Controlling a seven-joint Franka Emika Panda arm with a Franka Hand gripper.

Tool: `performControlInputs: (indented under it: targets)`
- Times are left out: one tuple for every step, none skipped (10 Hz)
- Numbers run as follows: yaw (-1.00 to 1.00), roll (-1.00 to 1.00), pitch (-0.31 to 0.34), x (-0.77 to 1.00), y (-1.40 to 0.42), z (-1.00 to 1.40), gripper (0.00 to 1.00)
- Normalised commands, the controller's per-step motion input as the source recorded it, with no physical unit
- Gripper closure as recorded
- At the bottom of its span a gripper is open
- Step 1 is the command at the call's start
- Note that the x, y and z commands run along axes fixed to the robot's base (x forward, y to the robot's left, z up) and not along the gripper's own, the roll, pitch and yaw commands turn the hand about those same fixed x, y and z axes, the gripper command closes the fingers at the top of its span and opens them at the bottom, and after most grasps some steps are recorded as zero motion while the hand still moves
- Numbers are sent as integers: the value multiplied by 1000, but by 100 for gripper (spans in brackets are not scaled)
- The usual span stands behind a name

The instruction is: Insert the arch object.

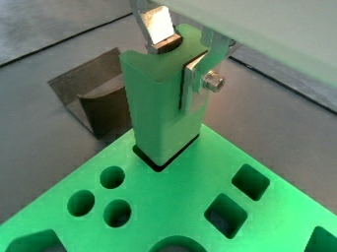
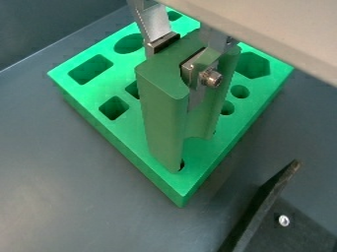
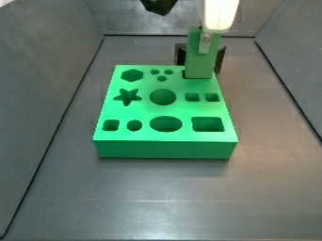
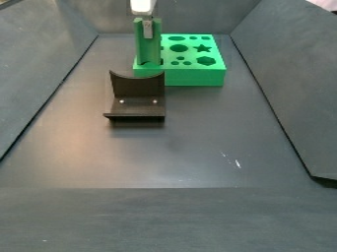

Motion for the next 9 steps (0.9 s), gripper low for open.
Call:
performControlInputs:
  targets:
    - [6, 0, -79, -460, 14, -391, 100]
    - [-20, 0, -70, -534, 6, -214, 100]
    - [-97, 0, -60, -449, 0, -203, 100]
    - [-157, 13, 0, -3, -57, -389, 100]
    - [-91, 124, -6, -51, -94, -623, 100]
    - [-6, 206, -34, -251, -129, -737, 100]
    - [0, 140, 0, -51, -49, -757, 100]
    - [0, 41, -23, -60, 0, -680, 100]
    - [0, -37, -34, -91, 20, -240, 100]
